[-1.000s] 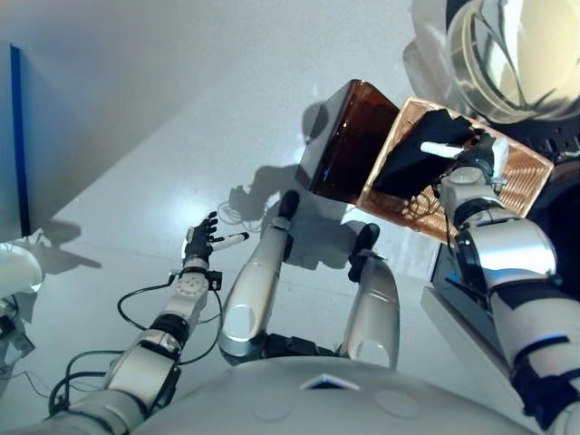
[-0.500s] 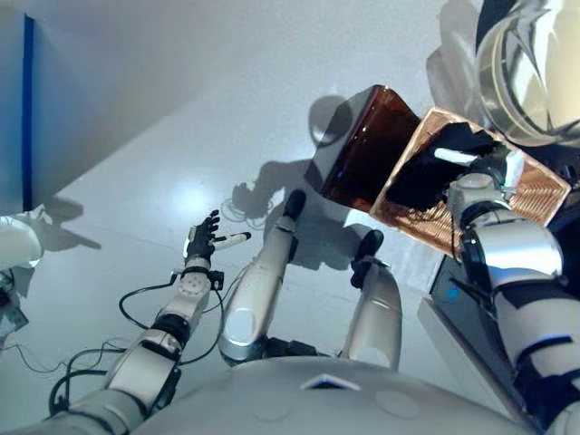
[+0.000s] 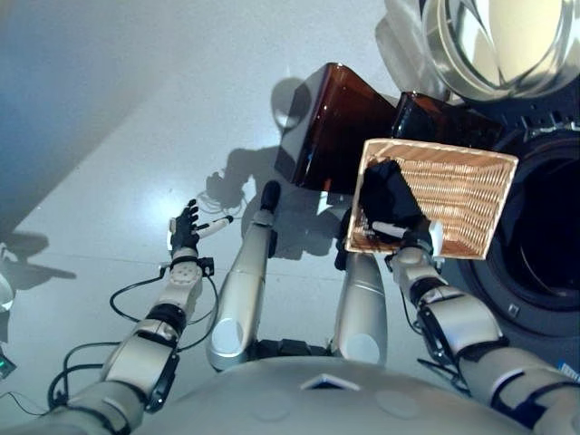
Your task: Pick up the clothes and place them into the washing machine
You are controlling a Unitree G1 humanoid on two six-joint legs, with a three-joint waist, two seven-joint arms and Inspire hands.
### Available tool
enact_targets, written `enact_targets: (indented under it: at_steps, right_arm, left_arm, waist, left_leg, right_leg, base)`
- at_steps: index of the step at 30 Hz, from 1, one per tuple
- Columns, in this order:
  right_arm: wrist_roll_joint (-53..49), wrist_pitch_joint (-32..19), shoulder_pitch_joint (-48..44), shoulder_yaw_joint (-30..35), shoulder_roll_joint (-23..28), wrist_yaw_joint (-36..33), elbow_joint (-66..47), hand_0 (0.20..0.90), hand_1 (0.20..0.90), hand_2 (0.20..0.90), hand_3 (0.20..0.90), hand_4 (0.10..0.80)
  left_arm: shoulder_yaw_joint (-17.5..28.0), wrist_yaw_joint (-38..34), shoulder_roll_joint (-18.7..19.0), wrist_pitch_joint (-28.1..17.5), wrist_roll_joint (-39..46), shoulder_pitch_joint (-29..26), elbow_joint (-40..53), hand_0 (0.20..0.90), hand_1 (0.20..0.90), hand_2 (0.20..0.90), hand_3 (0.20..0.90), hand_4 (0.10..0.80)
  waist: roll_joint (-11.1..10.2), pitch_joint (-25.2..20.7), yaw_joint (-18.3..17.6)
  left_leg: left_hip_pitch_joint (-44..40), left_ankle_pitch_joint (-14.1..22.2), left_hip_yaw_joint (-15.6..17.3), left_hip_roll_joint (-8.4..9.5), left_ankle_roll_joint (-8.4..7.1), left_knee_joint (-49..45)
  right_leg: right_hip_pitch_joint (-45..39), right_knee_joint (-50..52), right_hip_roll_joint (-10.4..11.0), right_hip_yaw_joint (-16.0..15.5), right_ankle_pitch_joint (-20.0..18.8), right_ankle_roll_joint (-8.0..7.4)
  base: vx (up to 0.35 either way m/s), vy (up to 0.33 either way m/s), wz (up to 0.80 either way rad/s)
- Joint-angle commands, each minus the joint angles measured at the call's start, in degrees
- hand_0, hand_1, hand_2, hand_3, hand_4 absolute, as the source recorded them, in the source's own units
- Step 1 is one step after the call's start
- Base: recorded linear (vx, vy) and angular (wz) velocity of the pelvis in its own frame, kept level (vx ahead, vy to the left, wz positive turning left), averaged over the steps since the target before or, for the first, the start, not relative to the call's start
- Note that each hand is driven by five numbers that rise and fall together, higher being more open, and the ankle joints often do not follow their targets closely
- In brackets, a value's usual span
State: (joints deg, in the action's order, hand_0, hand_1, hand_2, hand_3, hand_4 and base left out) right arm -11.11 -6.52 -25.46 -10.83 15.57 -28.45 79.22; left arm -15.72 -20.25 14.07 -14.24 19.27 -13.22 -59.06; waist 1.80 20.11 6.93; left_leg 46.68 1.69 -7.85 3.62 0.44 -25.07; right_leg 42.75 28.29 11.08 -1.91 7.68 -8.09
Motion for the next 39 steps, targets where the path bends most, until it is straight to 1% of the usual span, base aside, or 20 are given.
enact_targets:
  at_steps: [1, 5, 11, 12, 13, 14, 20, 26, 31, 32, 34, 35, 36, 37, 38, 39]
  right_arm:
    - [0.2, 0.5, 2.64, -0.14, 3.43, -0.19, -1.05, 0.9, 0.9, 0.9, 0.9, 0.8]
    - [0.55, 0.08, 2.09, -0.64, 3.73, -0.65, -1.46, 0.9, 0.9, 0.9, 0.9, 0.8]
    - [1.78, -0.24, 0.37, -1.76, 4.12, -1.72, -3.35, 0.9, 0.9, 0.9, 0.9, 0.8]
    - [2.02, -0.32, 0.17, -1.92, 4.19, -1.66, -3.85, 0.82, 0.82, 0.82, 0.82, 0.743]
    - [2.22, -0.31, 0.24, -2.03, 4.17, -1.7, -4.06, 0.535, 0.535, 0.535, 0.535, 0.539]
    - [2.47, -0.36, -0.11, -2.16, 4.35, -1.96, -4.43, 0.2, 0.2, 0.2, 0.2, 0.3]
    - [3.24, -0.79, -1.48, -2.67, 4.12, -2.84, -5.47, 0.2, 0.2, 0.2, 0.2, 0.3]
    - [2.69, -1.78, -2.18, -2.58, 3.58, -3.27, -7.55, 0.2, 0.2, 0.2, 0.2, 0.3]
    - [1.14, -2.94, -3.8, -2.59, 2.59, -3.11, -9.76, 0.2, 0.2, 0.2, 0.2, 0.3]
    - [-0.59, -4.14, -3.88, -1.95, 1.9, -2.63, -11.85, 0.2, 0.2, 0.2, 0.2, 0.3]
    - [-1.91, -4.89, -3.85, -1.19, 1.73, -2.66, -13.4, 0.2, 0.2, 0.2, 0.2, 0.3]
    - [-4.38, -4.34, -14.18, -0.14, 3.15, -4.18, -11.62, 0.2, 0.2, 0.2, 0.2, 0.3]
    - [-5.81, -4.17, -21.33, -0.94, 5.65, -4.88, -8.63, 0.2, 0.2, 0.2, 0.2, 0.3]
    - [-5.92, -4.3, -21.73, -1.01, 5.74, -4.77, -8.28, 0.2, 0.2, 0.2, 0.2, 0.3]
    - [-8.94, -3.7, -25.53, 0.43, 7.76, -3.74, -5.1, 0.2, 0.2, 0.2, 0.2, 0.3]
    - [-8.96, -3.72, -25.56, 0.43, 7.78, -3.72, -5.07, 0.2, 0.2, 0.2, 0.2, 0.3]
  left_arm:
    - [3.64, -1.77, 0.92, -2.45, 1.16, 2.1, -0.16, 0.9, 0.9, 0.9, 0.9, 0.8]
    - [3.47, -1.76, 0.9, -2.62, 1.19, 1.84, -0.25, 0.9, 0.9, 0.9, 0.9, 0.8]
    - [4.39, -2.36, 0.78, -2.76, 1.61, 2.52, -0.03, 0.9, 0.9, 0.9, 0.9, 0.8]
    - [4.67, -2.34, 0.81, -2.82, 1.67, 2.77, 0.09, 0.9, 0.9, 0.9, 0.9, 0.8]
    - [4.7, -2.31, 0.78, -2.84, 1.68, 2.98, 0.21, 0.9, 0.9, 0.9, 0.9, 0.8]
    - [4.8, -2.36, 0.78, -3.02, 1.67, 3.24, 0.47, 0.9, 0.9, 0.9, 0.9, 0.8]
    - [4.49, -2.62, 0.54, -3.46, 1.49, 2.88, 0.67, 0.9, 0.9, 0.9, 0.9, 0.8]
    - [4.44, -2.7, 0.49, -3.87, 1.55, 3.15, 1.38, 0.9, 0.9, 0.9, 0.9, 0.8]
    - [4.34, -2.49, 0.47, -4.04, 1.27, 3.26, 1.21, 0.9, 0.9, 0.9, 0.9, 0.8]
    - [4.43, -2.16, 0.42, -4.13, 1.36, 3.57, 1.53, 0.9, 0.9, 0.9, 0.9, 0.8]
    - [4.5, -1.91, 0.55, -4.22, 1.22, 4.2, 1.94, 0.9, 0.9, 0.9, 0.9, 0.8]
    - [3.68, -1.86, 1.65, -4.52, 1.18, 3.94, 0.27, 0.9, 0.9, 0.9, 0.9, 0.8]
    - [2.93, -2.24, 2.41, -4.17, 0.89, 2.46, -1.38, 0.9, 0.9, 0.9, 0.9, 0.8]
    - [2.98, -2.24, 2.35, -4.19, 0.9, 2.22, -1.47, 0.9, 0.9, 0.9, 0.9, 0.8]
    - [2.54, -1.86, 2.56, -3.95, 1.31, 2.15, -3.08, 0.9, 0.9, 0.9, 0.9, 0.8]
    - [2.53, -1.86, 2.56, -3.96, 1.31, 2.13, -3.09, 0.9, 0.9, 0.9, 0.9, 0.8]
  waist:
    - [2.06, -0.27, 0.61]
    - [2.16, -0.45, 0.6]
    - [2.59, -0.14, 0.69]
    - [2.67, -0.08, 0.74]
    - [2.72, -0.05, 0.76]
    - [2.75, 0.0, 0.82]
    - [3.03, -0.04, 0.89]
    - [2.85, -0.27, 0.89]
    - [2.67, -0.69, 0.76]
    - [2.65, -0.98, 0.71]
    - [2.58, -1.11, 0.66]
    - [2.63, -2.17, 1.69]
    - [2.77, -2.61, 2.73]
    - [2.85, -2.35, 2.7]
    - [3.24, -3.3, 3.8]
    - [3.25, -3.26, 3.81]
  left_leg:
    - [1.14, 1.73, 1.32, 0.84, -2.63, -1.15]
    - [1.76, 1.22, 1.27, 0.89, -2.64, -0.58]
    - [2.75, 0.72, 1.29, 0.87, -2.7, 0.16]
    - [2.79, 0.63, 1.35, 0.85, -2.71, 0.42]
    - [2.85, 0.55, 1.36, 0.87, -2.74, 0.52]
    - [3.02, 0.47, 1.38, 0.9, -2.75, 0.68]
    - [3.38, 0.31, 1.45, 1.08, -2.62, 0.94]
    - [2.99, 0.06, 1.52, 1.02, -2.56, 1.79]
    - [2.42, -0.15, 1.65, 0.92, -2.52, 2.34]
    - [1.62, -0.47, 1.89, 0.76, -2.6, 3.13]
    - [0.42, -0.62, 2.14, 0.53, -2.57, 3.86]
    - [-0.82, 1.5, 1.89, 0.62, -2.78, 3.54]
    - [-1.66, 1.65, 1.74, 0.74, -2.87, 3.85]
    - [-1.76, 1.67, 1.72, 0.73, -2.87, 3.86]
    - [-2.58, -0.59, 1.74, 0.75, -2.63, 5.48]
    - [-2.64, -0.59, 1.74, 0.74, -2.63, 5.51]
  right_leg:
    - [-0.95, -2.94, -1.04, -0.27, -4.77, 1.41]
    - [-0.22, -3.19, -1.04, -0.37, -5.11, 1.45]
    - [1.01, -3.54, -1.29, -0.25, -5.25, 1.58]
    - [1.08, -3.62, -1.29, -0.23, -5.3, 1.56]
    - [1.17, -3.61, -1.3, -0.27, -5.28, 1.56]
    - [1.26, -3.69, -1.25, -0.31, -5.26, 1.53]
    - [1.66, -3.49, -1.04, -0.6, -5.3, 1.47]
    - [1.21, -4.2, -1.06, -0.64, -5.37, 1.44]
    - [0.91, -4.65, -1.24, -0.34, -5.67, 1.44]
    - [0.2, -5.35, -1.37, -0.19, -5.86, 1.39]
    - [-0.72, -5.89, -1.52, 0.07, -5.93, 1.36]
    - [-1.93, -5.76, -1.55, 0.23, -4.09, 1.24]
    - [-2.89, -6.11, -1.42, -0.09, -3.8, 1.29]
    - [-3.0, -6.13, -1.43, -0.11, -3.79, 1.3]
    - [-4.02, -7.77, -1.2, -0.42, -5.72, 1.49]
    - [-4.07, -7.8, -1.21, -0.42, -5.74, 1.49]
  base:
    - [-0.045, -0.011, -0.05]
    - [-0.032, -0.007, 0.01]
    - [-0.006, 0.0, 0.0]
    - [0.0, 0.0, 0.0]
    - [0.0, 0.0, 0.0]
    - [0.0, 0.0, 0.0]
    - [0.003, -0.001, 0.01]
    - [0.004, 0.001, -0.01]
    - [0.0, 0.0, 0.0]
    - [0.0, 0.0, 0.0]
    - [0.068, -0.013, -0.02]
    - [0.15, -0.071, -0.11]
    - [0.145, -0.074, -0.17]
    - [-0.039, -0.04, -0.28]
    - [-0.065, -0.003, -0.14]
    - [-0.043, -0.02, -0.02]
